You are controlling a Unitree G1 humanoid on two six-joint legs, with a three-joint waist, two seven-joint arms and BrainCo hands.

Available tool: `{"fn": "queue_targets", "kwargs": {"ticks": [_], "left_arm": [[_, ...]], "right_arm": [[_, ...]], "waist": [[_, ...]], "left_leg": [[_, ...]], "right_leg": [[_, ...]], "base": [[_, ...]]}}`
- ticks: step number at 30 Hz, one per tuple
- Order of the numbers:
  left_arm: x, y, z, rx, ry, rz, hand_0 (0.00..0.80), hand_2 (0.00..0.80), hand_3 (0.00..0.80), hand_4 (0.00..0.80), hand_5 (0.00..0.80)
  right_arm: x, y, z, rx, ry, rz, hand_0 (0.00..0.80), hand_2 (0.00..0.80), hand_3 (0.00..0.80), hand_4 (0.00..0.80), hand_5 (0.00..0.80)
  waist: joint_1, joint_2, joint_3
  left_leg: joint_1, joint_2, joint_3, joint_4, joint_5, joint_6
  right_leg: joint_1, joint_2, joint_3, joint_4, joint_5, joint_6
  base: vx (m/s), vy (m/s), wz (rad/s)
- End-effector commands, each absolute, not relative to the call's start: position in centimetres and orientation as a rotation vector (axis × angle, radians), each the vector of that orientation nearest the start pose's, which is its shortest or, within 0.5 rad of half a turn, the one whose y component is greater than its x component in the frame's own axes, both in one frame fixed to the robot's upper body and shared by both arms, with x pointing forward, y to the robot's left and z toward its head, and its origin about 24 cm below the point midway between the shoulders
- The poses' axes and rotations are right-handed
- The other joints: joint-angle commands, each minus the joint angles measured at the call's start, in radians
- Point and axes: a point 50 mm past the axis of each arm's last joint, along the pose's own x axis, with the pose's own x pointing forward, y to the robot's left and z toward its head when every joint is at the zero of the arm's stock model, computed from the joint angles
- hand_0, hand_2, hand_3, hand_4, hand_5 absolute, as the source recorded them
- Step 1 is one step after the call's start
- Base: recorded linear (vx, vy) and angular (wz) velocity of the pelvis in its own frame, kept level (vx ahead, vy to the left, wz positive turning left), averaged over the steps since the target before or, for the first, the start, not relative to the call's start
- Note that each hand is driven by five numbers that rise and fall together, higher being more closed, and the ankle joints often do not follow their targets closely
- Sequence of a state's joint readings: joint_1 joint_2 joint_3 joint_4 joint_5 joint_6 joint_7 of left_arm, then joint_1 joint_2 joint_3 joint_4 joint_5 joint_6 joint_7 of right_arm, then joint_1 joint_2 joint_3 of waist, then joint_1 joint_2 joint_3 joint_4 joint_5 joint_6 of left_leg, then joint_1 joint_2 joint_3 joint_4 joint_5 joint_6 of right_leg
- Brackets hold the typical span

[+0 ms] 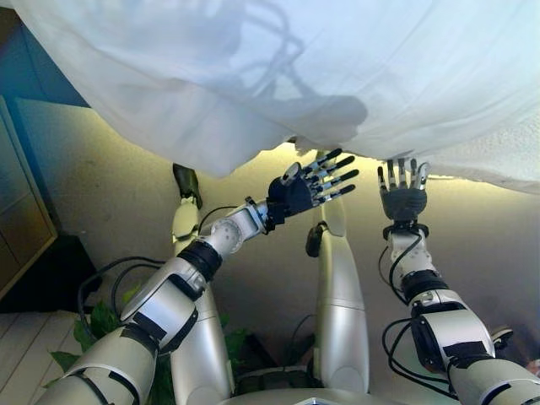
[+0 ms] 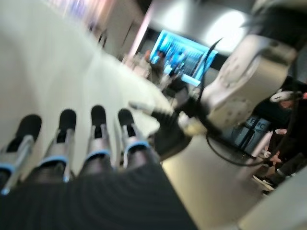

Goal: Make the bed neatly

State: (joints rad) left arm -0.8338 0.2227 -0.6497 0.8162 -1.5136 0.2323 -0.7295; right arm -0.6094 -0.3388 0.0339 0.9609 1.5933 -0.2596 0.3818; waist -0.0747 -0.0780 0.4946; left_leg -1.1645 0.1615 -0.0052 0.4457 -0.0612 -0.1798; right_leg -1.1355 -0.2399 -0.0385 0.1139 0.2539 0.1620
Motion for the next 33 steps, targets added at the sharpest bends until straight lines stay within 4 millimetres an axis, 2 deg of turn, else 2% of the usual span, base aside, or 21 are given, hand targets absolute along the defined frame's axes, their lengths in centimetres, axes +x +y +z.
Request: {"fn": "queue_targets", "kwargs": {"ticks": [1,3,5,6,8,12,14,15,17,20,22,25,26,27,28,33], "left_arm": [[34.4,3.9,9.3,-0.944,0.347,-1.069,0.000,0.000,0.000,0.000,0.000],[34.5,5.0,8.5,-0.969,0.360,-1.019,0.000,0.000,0.000,0.000,0.000],[34.5,6.1,7.5,-0.998,0.380,-0.961,0.000,0.000,0.000,0.000,0.000],[34.7,6.6,7.7,-0.998,0.370,-0.959,0.000,0.000,0.000,0.000,0.000],[34.2,7.6,6.3,-1.028,0.381,-0.928,0.000,0.000,0.000,0.000,0.000],[32.8,9.9,3.9,-1.045,0.392,-0.904,0.000,0.000,0.000,0.000,0.000],[32.3,10.5,3.4,-1.041,0.364,-0.937,0.000,0.000,0.000,0.000,0.000],[32.3,10.8,4.0,-1.039,0.298,-0.992,0.000,0.000,0.000,0.000,0.000],[31.8,10.7,4.6,-1.041,0.206,-1.087,0.000,0.000,0.000,0.000,0.000],[31.3,10.0,6.0,-1.035,0.048,-1.269,0.000,0.000,0.000,0.000,0.000],[31.0,9.1,6.8,-1.012,-0.065,-1.384,0.000,0.000,0.000,0.000,0.000],[30.3,7.3,7.7,-0.966,-0.185,-1.523,0.000,0.000,0.000,0.000,0.000],[30.1,6.7,8.0,-0.952,-0.211,-1.555,0.000,0.000,0.000,0.000,0.000],[29.8,6.2,8.0,-0.951,-0.224,-1.575,0.000,0.000,0.000,0.000,0.000],[29.9,5.7,8.9,-0.937,-0.259,-1.601,0.000,0.000,0.000,0.000,0.000],[30.5,4.0,12.4,-1.038,-0.348,-1.645,0.000,0.000,0.000,0.000,0.000]], "right_arm": [[34.5,-27.1,7.0,1.091,-0.350,-0.153,0.000,0.000,0.000,0.000,0.000],[34.5,-27.4,7.1,1.096,-0.356,-0.165,0.000,0.000,0.000,0.000,0.000],[34.3,-27.7,6.7,1.101,-0.348,-0.187,0.000,0.000,0.000,0.000,0.000],[34.4,-27.9,7.0,1.105,-0.363,-0.184,0.000,0.000,0.000,0.000,0.000],[33.9,-28.4,6.3,1.107,-0.354,-0.208,0.000,0.000,0.000,0.000,0.000],[33.1,-29.8,6.0,1.104,-0.379,-0.245,0.000,0.000,0.000,0.000,0.000],[32.8,-30.3,6.0,1.101,-0.381,-0.256,0.000,0.000,0.000,0.000,0.000],[32.8,-30.7,6.5,1.102,-0.399,-0.255,0.000,0.000,0.000,0.000,0.000],[32.9,-31.1,6.9,1.101,-0.400,-0.278,0.000,0.000,0.000,0.000,0.000],[33.8,-31.6,8.9,1.083,-0.410,-0.316,0.000,0.000,0.000,0.000,0.000],[34.5,-31.6,10.0,1.076,-0.414,-0.328,0.000,0.000,0.000,0.000,0.000],[35.0,-31.3,10.4,1.068,-0.405,-0.333,0.000,0.000,0.000,0.000,0.000],[35.1,-31.1,10.3,1.067,-0.403,-0.334,0.000,0.000,0.000,0.000,0.000],[35.0,-31.0,9.9,1.061,-0.391,-0.342,0.000,0.000,0.000,0.000,0.000],[35.2,-30.7,10.2,1.061,-0.398,-0.335,0.000,0.000,0.000,0.000,0.000],[36.2,-29.2,10.9,1.037,-0.380,-0.314,0.000,0.000,0.000,0.000,0.000]], "waist": [[-0.024,0.068,0.025],[-0.016,0.076,0.025],[-0.007,0.085,0.025],[-0.004,0.091,0.025],[0.005,0.102,0.025],[0.026,0.137,0.025],[0.029,0.145,0.025],[0.033,0.155,0.025],[0.040,0.170,0.025],[0.051,0.203,0.025],[0.053,0.220,0.025],[0.050,0.233,0.025],[0.048,0.236,0.025],[0.046,0.236,0.025],[0.044,0.239,0.025],[0.032,0.246,0.025]], "left_leg": [[-0.026,-0.036,0.014,-0.206,0.195,0.077],[-0.023,-0.035,0.012,-0.208,0.196,0.076],[0.011,-0.033,0.005,-0.209,0.172,0.069],[-0.015,-0.033,0.012,-0.215,0.202,0.073],[0.025,-0.032,0.008,-0.212,0.175,0.066],[0.071,-0.036,0.014,-0.216,0.178,0.065],[0.094,-0.035,0.022,-0.219,0.178,0.064],[0.084,-0.034,0.037,-0.225,0.206,0.069],[0.125,-0.034,0.050,-0.234,0.206,0.070],[0.179,-0.041,0.062,-0.242,0.207,0.069],[0.208,-0.045,0.071,-0.254,0.212,0.069],[0.240,-0.048,0.080,-0.266,0.215,0.069],[0.245,-0.050,0.080,-0.265,0.214,0.070],[0.278,-0.051,0.078,-0.261,0.188,0.064],[0.257,-0.052,0.085,-0.262,0.213,0.069],[0.254,-0.052,0.099,-0.251,0.212,0.068]], "right_leg": [[-0.013,-0.004,-0.006,0.119,-0.088,0.041],[-0.013,-0.009,-0.011,0.122,-0.087,0.044],[0.017,-0.014,-0.014,0.131,-0.111,0.052],[-0.009,-0.018,-0.020,0.125,-0.087,0.045],[0.025,-0.024,-0.021,0.138,-0.114,0.052],[0.055,-0.041,-0.029,0.152,-0.119,0.053],[0.073,-0.047,-0.033,0.154,-0.122,0.052],[0.061,-0.054,-0.041,0.149,-0.098,0.044],[0.093,-0.063,-0.050,0.149,-0.102,0.042],[0.135,-0.086,-0.063,0.152,-0.103,0.046],[0.160,-0.096,-0.070,0.144,-0.100,0.047],[0.188,-0.101,-0.075,0.137,-0.101,0.044],[0.192,-0.101,-0.074,0.137,-0.101,0.043],[0.223,-0.102,-0.068,0.143,-0.128,0.050],[0.205,-0.102,-0.072,0.136,-0.103,0.040],[0.202,-0.100,-0.060,0.140,-0.109,0.036]], "base": [[-0.068,-0.047,0.04],[0.000,-0.045,0.07],[0.042,-0.039,0.10],[0.000,-0.035,0.16],[0.046,-0.026,0.15],[0.015,-0.001,0.16],[-0.032,0.028,0.14],[-0.072,0.037,0.15],[-0.011,0.034,0.15],[0.031,0.068,0.15],[0.013,0.093,0.11],[0.013,0.060,0.08],[0.106,0.041,0.01],[0.024,0.047,-0.01],[0.034,0.063,0.05],[0.002,0.053,0.02]]}}
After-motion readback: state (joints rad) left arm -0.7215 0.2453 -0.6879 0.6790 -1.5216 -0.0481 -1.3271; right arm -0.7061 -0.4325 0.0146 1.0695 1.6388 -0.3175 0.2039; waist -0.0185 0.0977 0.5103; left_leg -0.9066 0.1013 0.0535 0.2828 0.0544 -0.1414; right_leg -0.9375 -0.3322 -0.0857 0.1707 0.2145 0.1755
